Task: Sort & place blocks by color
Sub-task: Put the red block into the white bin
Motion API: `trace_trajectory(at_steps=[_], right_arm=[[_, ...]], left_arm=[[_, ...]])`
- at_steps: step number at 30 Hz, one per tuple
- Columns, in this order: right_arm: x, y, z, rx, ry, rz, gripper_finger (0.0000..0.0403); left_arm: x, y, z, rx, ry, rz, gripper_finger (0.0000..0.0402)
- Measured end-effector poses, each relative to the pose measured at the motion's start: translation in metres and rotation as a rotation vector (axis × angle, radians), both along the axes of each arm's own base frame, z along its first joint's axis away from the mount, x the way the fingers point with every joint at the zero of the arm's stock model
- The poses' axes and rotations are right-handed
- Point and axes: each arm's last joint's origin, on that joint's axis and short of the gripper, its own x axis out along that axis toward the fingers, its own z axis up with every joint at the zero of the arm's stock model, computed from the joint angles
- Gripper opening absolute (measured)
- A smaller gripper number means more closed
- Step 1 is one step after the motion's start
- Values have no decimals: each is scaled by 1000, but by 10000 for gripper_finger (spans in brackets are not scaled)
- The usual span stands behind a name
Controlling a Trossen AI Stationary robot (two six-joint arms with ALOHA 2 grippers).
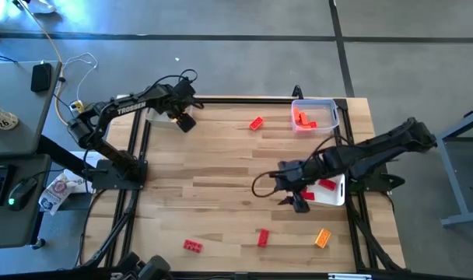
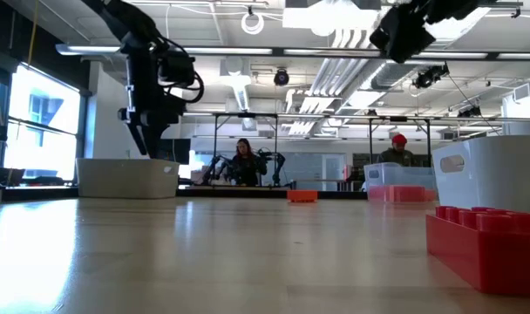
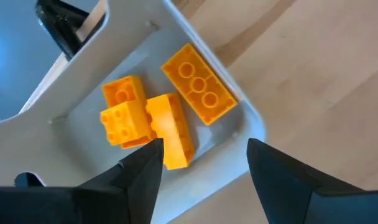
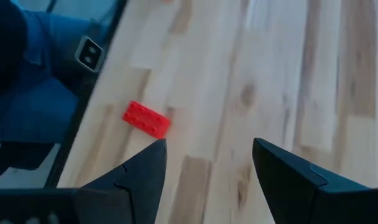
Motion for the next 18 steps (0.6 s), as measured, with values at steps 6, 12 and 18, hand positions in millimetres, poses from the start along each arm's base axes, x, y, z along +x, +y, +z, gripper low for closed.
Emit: trace_trajectory(at_steps=[6, 12, 18], right_arm=[[10, 17, 3, -60, -154, 91, 225], [25, 29, -5, -125, -256, 184, 225], [39, 39, -21, -150, -299, 305, 225]], left_arm=[[7, -10, 0, -50, -14, -18, 213], [20, -19, 16, -87, -41, -46, 211], [39, -32, 36, -62, -90, -76, 211]])
